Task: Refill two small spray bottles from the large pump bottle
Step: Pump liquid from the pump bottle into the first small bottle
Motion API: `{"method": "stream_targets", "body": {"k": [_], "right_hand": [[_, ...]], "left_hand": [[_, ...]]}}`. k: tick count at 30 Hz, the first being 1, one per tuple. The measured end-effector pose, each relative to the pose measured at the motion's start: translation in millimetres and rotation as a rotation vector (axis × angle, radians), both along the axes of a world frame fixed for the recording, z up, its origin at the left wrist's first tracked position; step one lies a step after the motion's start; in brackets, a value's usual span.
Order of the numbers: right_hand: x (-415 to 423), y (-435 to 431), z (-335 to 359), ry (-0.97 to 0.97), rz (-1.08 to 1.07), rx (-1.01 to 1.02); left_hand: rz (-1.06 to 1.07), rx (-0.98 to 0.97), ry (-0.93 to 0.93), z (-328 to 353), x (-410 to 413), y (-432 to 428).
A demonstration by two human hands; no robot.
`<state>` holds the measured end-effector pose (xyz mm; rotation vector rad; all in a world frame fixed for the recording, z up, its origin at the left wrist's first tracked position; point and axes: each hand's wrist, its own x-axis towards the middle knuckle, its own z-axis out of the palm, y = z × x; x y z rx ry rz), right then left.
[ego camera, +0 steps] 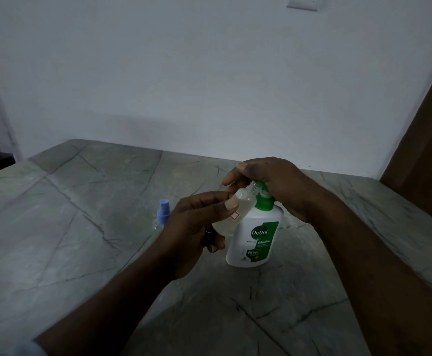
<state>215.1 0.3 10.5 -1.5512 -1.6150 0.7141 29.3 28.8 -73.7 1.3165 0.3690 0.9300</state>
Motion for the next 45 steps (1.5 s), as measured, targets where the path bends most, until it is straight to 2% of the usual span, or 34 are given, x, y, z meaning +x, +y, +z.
{"method": "stream_targets", "body": {"k": [12,20,45], "right_hand": [[0,1,-2,-0.029,0.011,-0.057],[4,1,-1,0.072,0.034,0.018],[8,9,-9,0.061,0.067,0.010]], "left_hand": [[0.010,-0.007,0.022,0,-1,-1],[0.007,0.012,0.038,2,-1,-2],[0.014,0.003,0.030,2,0,-3]]}}
